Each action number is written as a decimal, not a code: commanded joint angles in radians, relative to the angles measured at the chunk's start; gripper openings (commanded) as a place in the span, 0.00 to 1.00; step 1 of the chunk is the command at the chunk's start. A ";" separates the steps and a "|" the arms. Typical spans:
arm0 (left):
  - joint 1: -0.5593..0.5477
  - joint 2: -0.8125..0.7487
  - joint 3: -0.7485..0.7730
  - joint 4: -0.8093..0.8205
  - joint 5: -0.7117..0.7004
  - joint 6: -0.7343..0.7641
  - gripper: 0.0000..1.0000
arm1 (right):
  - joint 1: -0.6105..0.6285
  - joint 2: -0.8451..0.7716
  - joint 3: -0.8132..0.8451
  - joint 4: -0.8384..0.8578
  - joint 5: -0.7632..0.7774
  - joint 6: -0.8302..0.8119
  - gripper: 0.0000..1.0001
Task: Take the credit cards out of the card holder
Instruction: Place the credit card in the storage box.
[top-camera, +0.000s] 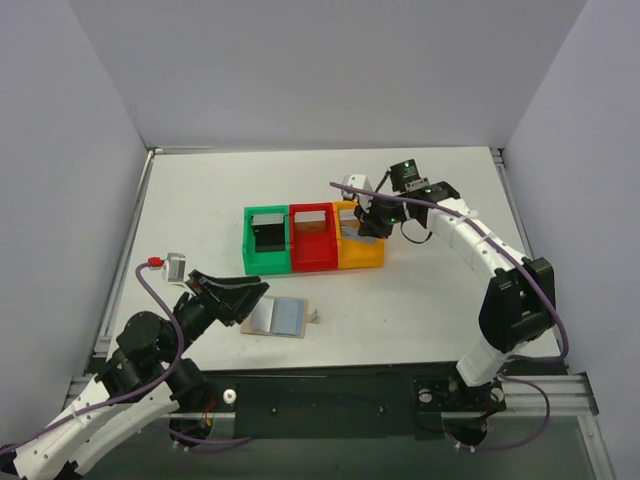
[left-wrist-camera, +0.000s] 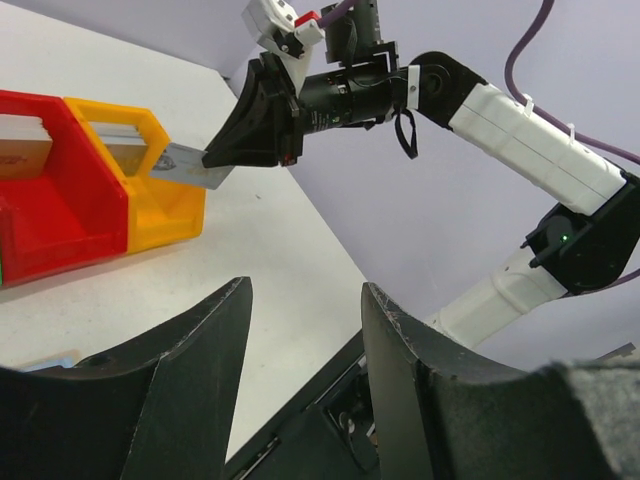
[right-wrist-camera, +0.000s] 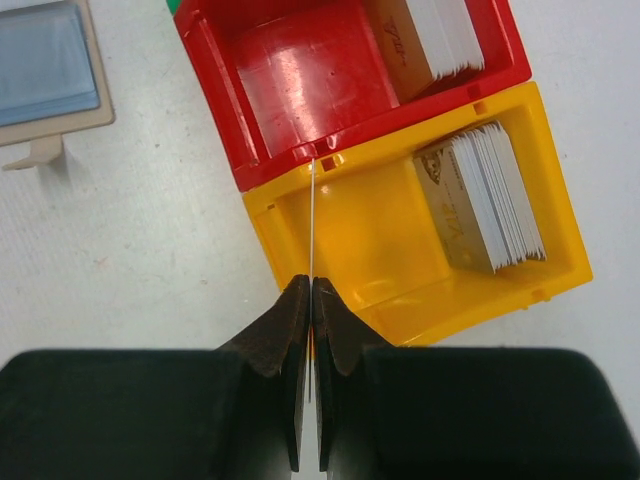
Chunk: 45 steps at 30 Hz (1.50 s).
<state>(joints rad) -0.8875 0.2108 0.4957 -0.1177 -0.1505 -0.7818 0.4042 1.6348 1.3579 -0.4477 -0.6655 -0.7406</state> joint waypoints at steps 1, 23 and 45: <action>0.004 0.002 0.023 -0.017 0.009 0.015 0.57 | -0.010 0.031 0.014 0.056 -0.072 -0.029 0.00; 0.004 0.025 0.043 -0.114 0.034 0.041 0.56 | -0.041 0.218 0.109 0.073 0.020 -0.135 0.00; 0.004 0.130 0.055 -0.092 0.037 0.075 0.56 | -0.057 0.389 0.270 0.040 0.006 -0.215 0.00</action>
<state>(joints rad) -0.8875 0.3279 0.5034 -0.2359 -0.1211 -0.7349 0.3546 2.0178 1.5913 -0.3851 -0.6174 -0.9230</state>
